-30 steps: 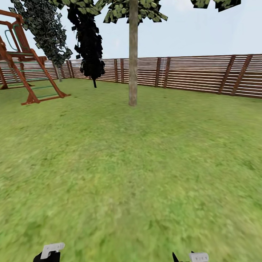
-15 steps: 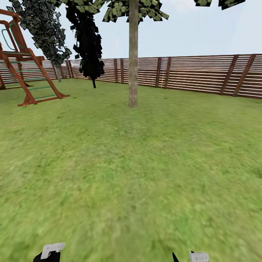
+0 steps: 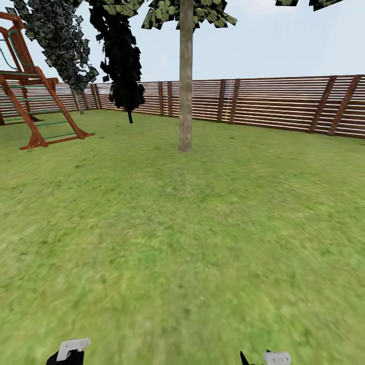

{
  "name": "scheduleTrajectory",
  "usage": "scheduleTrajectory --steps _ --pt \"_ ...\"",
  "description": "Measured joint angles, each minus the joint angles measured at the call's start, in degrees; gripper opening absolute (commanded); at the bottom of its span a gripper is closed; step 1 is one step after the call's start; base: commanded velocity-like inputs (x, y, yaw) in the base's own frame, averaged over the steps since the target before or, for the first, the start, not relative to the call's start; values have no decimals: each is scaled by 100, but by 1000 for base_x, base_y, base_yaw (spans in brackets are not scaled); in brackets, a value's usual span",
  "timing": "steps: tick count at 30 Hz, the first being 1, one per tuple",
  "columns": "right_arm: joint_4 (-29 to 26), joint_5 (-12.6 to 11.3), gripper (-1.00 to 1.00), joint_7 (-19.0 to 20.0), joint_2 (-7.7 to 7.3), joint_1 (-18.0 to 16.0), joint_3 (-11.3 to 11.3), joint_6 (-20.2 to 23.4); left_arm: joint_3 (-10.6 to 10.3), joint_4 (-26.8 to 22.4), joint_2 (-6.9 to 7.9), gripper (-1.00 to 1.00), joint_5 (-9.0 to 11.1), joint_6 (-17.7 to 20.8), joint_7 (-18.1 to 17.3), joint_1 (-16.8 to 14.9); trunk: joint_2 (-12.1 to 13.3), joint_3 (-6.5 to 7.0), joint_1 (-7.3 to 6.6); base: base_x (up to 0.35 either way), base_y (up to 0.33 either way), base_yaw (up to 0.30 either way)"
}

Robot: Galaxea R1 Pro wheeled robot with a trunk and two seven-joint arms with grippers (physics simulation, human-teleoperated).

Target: In the garden, pick up the pesticide atomizer on the floor and spray pesticide onto both trees until each tree trunk is fully covered.

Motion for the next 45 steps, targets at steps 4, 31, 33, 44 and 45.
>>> scheduleTrajectory --steps 4,31,33,44,45 --pt "0 0 100 0 -1 0 0 0 0 0 -2 -100 0 0 0 0 0 0 0 339 0 0" --pt "-3 0 100 0 -9 0 -9 0 0 0 -1 -100 0 0 0 0 0 0 0 339 0 0" --pt "-1 0 100 0 -9 0 -9 0 0 0 -3 -100 0 0 0 0 0 0 0 339 0 0" --pt "0 0 100 0 -9 0 -9 0 0 0 3 -100 0 0 0 0 0 0 0 339 0 0" --pt "-1 0 100 0 -9 0 -9 0 -1 0 -1 -100 0 0 0 0 0 0 0 339 0 0"
